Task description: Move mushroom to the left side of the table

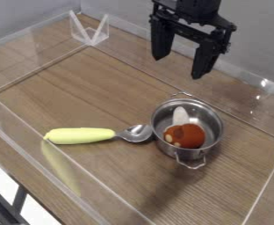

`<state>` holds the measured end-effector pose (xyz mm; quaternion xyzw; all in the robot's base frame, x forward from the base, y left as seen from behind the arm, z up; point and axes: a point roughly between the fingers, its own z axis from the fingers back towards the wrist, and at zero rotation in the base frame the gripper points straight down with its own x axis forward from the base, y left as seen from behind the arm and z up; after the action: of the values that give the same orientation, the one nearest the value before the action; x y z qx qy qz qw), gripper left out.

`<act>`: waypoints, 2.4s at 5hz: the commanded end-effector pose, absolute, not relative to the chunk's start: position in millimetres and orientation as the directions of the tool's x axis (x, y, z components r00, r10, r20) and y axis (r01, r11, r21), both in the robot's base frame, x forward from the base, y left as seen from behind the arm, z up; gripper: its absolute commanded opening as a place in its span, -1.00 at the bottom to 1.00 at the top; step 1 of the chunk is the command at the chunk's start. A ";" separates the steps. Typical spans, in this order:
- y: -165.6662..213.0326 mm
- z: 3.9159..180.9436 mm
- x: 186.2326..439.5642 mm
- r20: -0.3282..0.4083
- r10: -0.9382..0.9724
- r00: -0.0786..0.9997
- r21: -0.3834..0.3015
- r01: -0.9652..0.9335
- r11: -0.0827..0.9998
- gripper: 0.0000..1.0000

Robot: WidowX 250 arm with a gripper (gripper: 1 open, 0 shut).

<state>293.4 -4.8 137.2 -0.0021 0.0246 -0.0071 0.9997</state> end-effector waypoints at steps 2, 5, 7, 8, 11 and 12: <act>-9.4 119.1 293.6 -0.057 -0.050 0.997 -0.013 0.049 0.999 1.00; -19.4 78.8 293.4 -0.038 -0.108 0.993 -0.037 0.107 0.994 1.00; -24.7 52.1 296.1 -0.029 -0.110 0.993 -0.060 0.109 0.992 1.00; -24.2 42.5 297.1 -0.033 -0.111 0.993 -0.064 0.109 0.992 1.00; -19.8 38.2 297.9 -0.053 -0.113 0.992 -0.079 0.109 0.991 -1.00; -17.2 38.7 298.1 -0.056 -0.104 0.993 -0.083 0.099 0.992 -1.00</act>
<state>297.1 -24.7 37.1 -0.0397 0.0326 -0.0638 0.9966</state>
